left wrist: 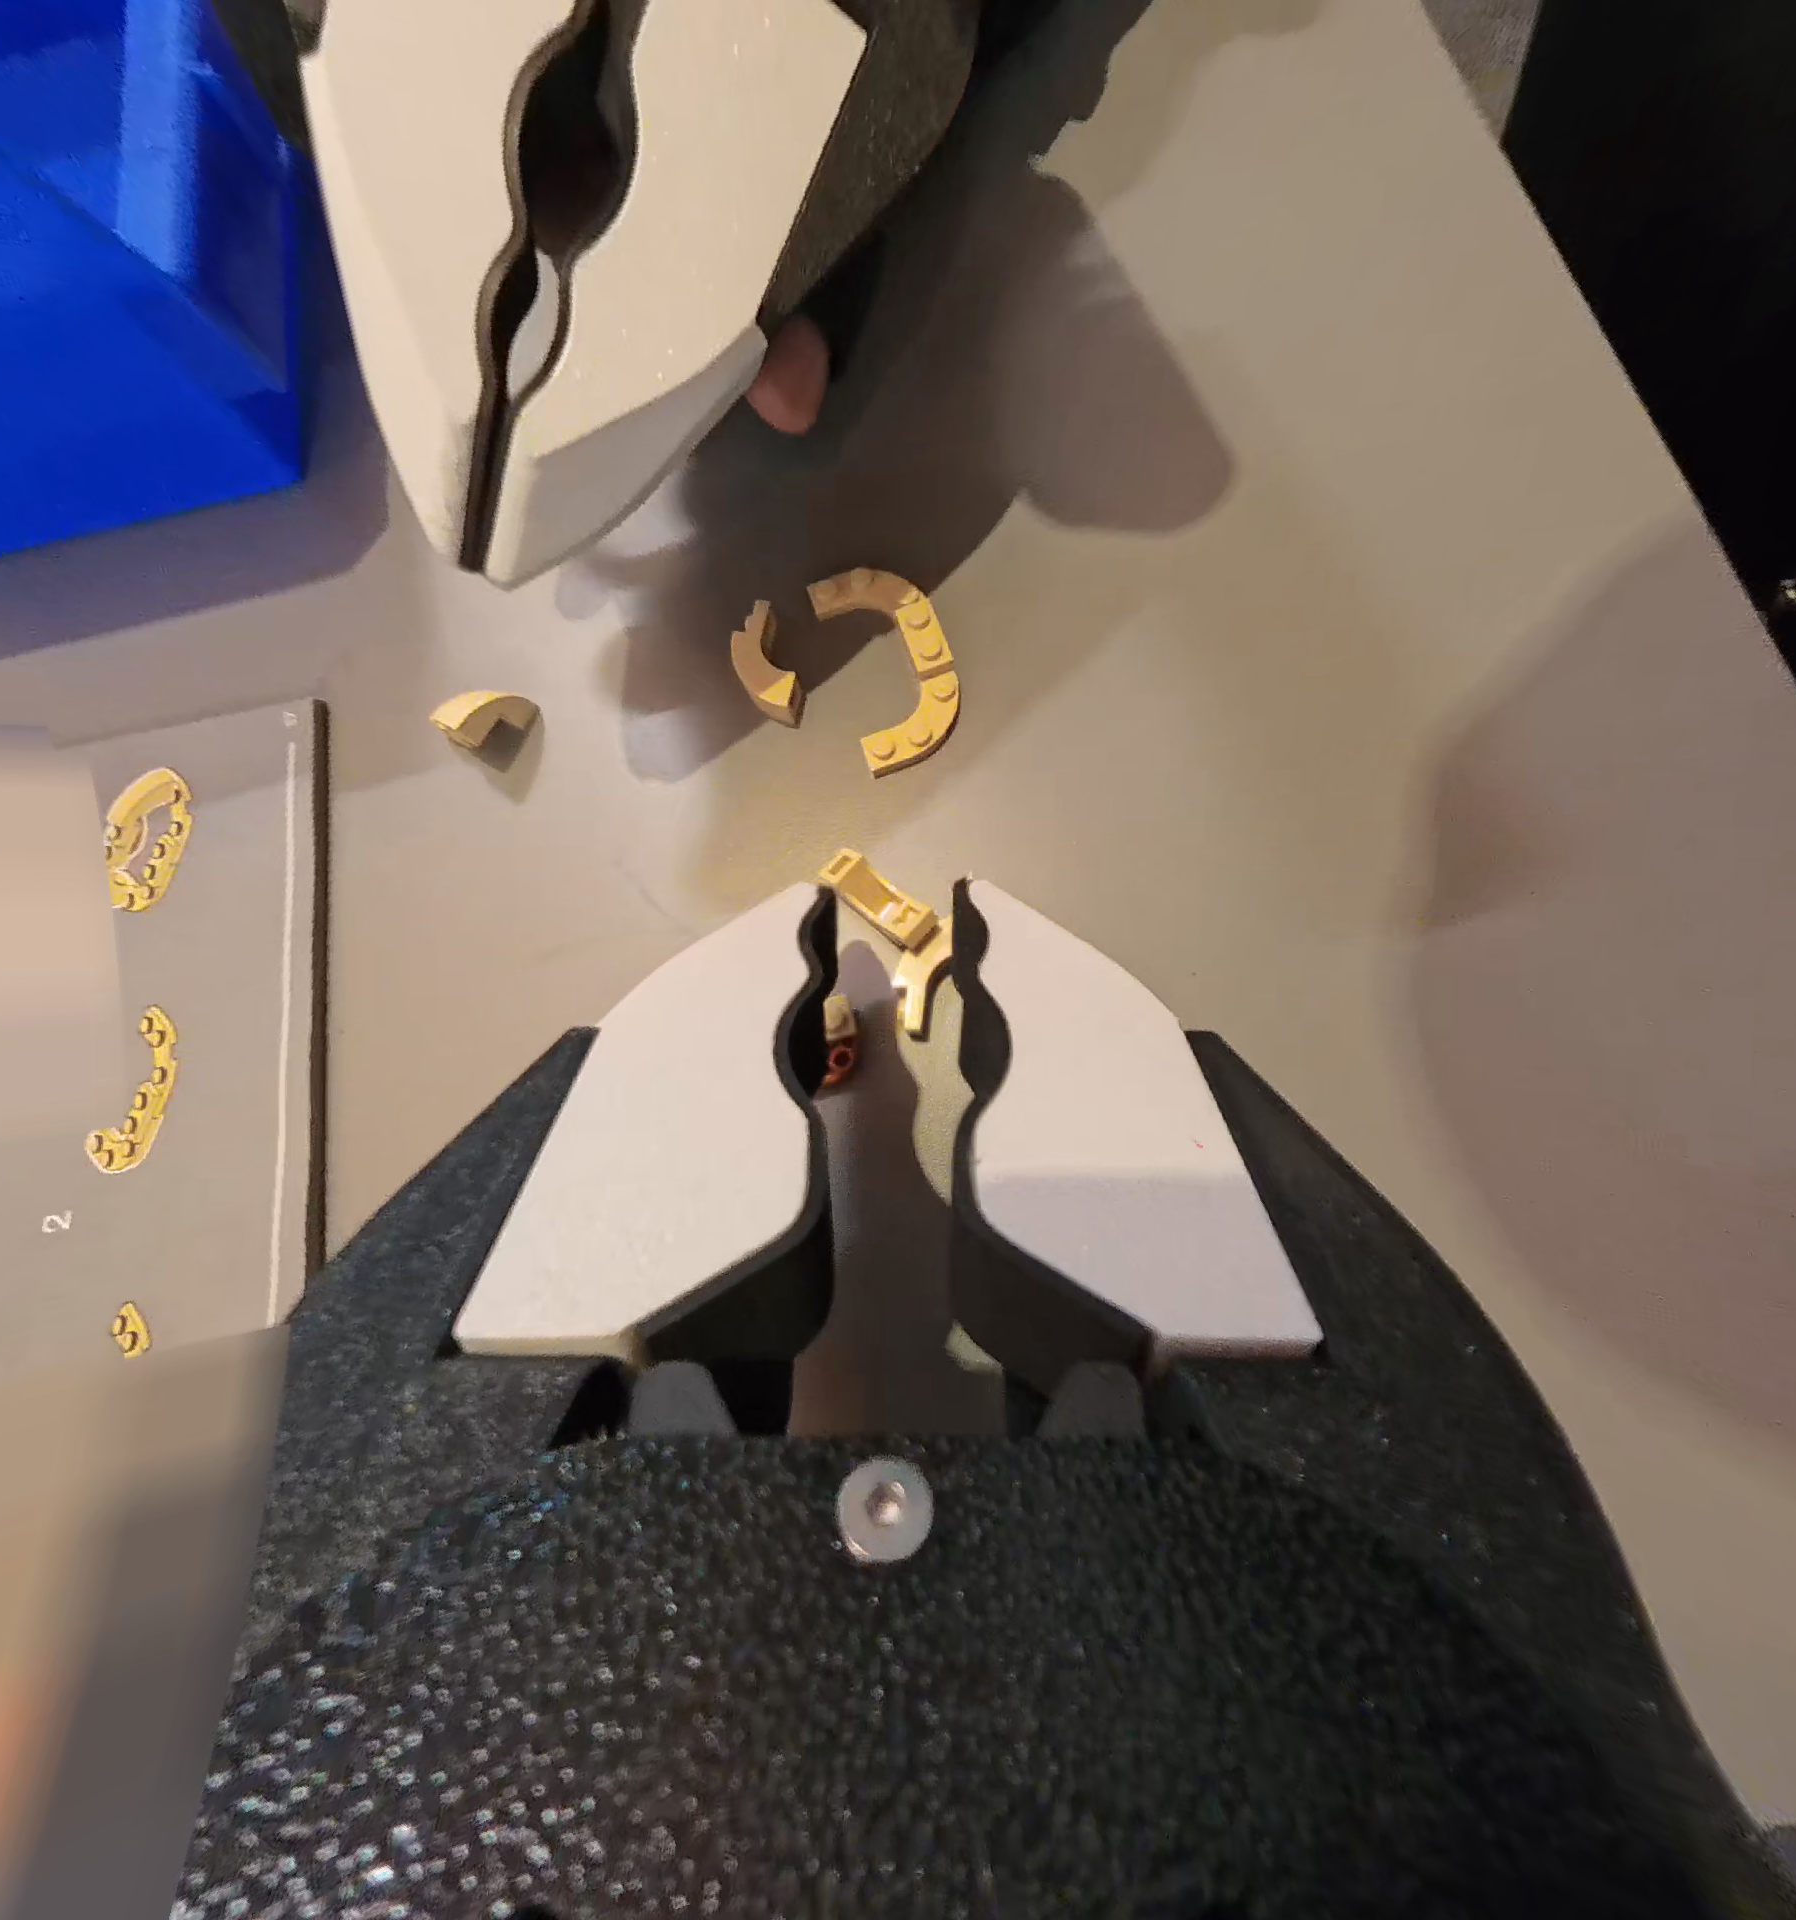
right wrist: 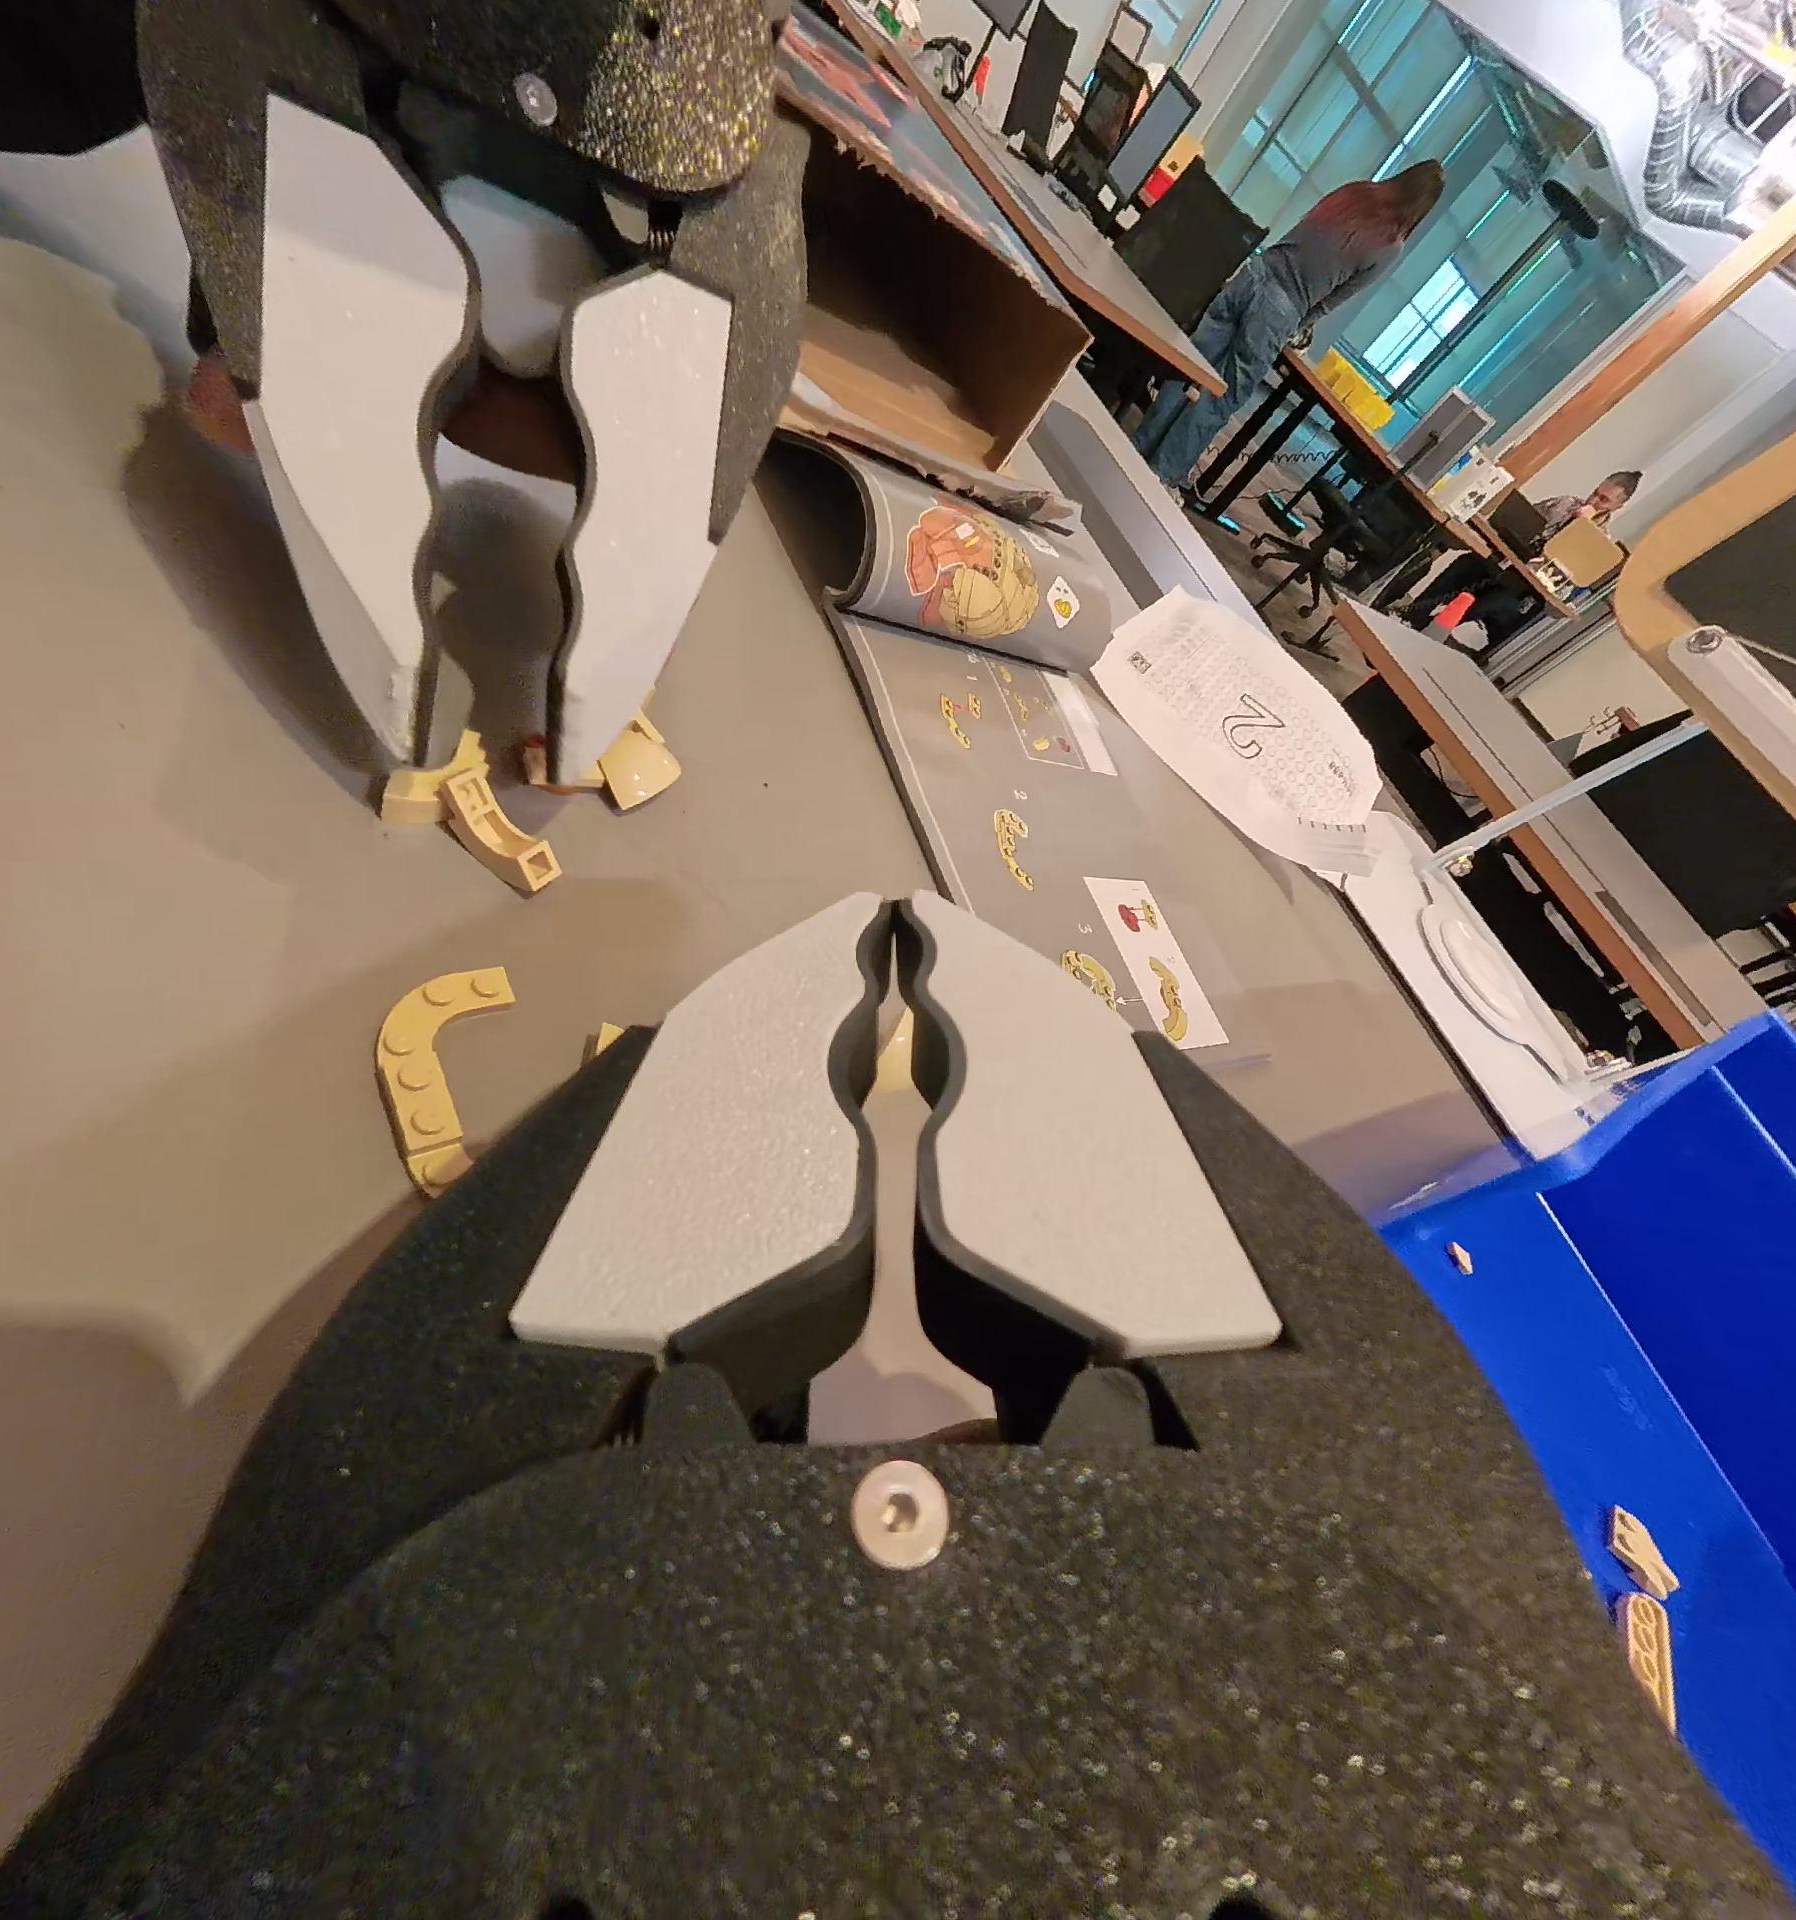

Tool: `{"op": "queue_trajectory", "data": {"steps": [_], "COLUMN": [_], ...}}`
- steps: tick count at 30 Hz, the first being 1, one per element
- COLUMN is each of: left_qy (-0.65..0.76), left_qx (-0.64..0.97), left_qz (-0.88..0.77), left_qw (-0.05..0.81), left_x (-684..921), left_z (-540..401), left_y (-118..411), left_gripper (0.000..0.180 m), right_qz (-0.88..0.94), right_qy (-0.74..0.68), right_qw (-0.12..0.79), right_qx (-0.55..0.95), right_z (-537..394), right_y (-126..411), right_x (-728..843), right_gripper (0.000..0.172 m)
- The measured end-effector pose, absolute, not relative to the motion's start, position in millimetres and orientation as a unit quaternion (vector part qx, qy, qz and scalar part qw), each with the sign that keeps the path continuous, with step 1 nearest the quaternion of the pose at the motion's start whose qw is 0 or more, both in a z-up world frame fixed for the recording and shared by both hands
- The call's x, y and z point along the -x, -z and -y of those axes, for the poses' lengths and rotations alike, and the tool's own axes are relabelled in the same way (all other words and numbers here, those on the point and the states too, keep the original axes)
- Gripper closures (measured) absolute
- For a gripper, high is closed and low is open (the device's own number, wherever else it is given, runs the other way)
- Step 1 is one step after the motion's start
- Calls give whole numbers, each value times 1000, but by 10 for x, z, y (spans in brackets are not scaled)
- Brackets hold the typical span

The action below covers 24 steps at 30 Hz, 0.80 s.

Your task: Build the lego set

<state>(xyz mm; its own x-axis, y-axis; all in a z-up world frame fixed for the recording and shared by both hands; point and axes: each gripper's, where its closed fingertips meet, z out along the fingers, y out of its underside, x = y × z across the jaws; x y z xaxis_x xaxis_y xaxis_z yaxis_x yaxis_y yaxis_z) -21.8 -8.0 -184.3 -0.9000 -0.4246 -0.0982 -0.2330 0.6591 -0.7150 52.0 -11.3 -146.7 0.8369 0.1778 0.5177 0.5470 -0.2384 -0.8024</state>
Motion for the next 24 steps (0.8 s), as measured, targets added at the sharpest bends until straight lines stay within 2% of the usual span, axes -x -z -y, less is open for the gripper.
{"op": "queue_trajectory", "data": {"steps": [6, 24], "left_qy": [350, 334], "left_qx": [210, 191], "left_qz": [-906, -913], "left_qw": [114, 135], "left_x": [194, 171], "left_z": [90, 110], "left_y": [1932, 1951], "left_gripper": [159, 178], "right_qz": [239, 252], "right_qy": [164, 166], "right_qw": [566, 557], "right_qx": [772, 774], "right_z": [111, 113], "right_y": [1484, 1524], "right_x": [-514, -492], "right_gripper": [172, 172]}}
